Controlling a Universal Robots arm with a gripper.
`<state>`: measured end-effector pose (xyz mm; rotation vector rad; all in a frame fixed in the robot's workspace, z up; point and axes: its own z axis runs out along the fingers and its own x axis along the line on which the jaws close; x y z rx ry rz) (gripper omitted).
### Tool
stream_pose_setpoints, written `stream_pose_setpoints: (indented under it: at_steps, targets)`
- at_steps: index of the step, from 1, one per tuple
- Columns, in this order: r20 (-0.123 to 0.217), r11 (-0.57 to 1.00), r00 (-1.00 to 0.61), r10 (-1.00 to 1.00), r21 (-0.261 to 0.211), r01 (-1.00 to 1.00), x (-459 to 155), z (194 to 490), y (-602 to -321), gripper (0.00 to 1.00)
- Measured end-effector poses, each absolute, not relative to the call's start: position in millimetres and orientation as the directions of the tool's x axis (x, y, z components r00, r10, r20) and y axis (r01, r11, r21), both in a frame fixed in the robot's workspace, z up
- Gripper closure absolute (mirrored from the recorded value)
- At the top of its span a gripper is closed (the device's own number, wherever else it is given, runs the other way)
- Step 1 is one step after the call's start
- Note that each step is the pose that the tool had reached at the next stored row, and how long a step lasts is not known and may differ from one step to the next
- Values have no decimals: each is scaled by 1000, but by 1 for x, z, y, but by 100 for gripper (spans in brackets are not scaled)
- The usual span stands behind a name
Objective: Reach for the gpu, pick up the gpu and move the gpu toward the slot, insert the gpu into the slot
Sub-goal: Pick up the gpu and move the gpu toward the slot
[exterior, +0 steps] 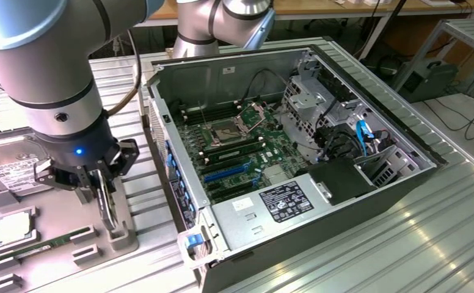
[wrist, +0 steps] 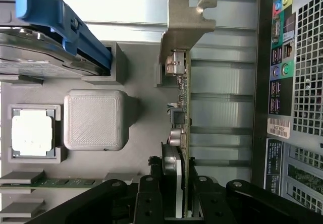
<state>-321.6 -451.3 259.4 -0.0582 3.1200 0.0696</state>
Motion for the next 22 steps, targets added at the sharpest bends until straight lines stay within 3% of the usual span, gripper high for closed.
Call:
stream_pose_setpoints:
  at_steps: [22]
  targets:
    - [-21, 998, -999, -37, 44, -38, -322, 286, -451, 72]
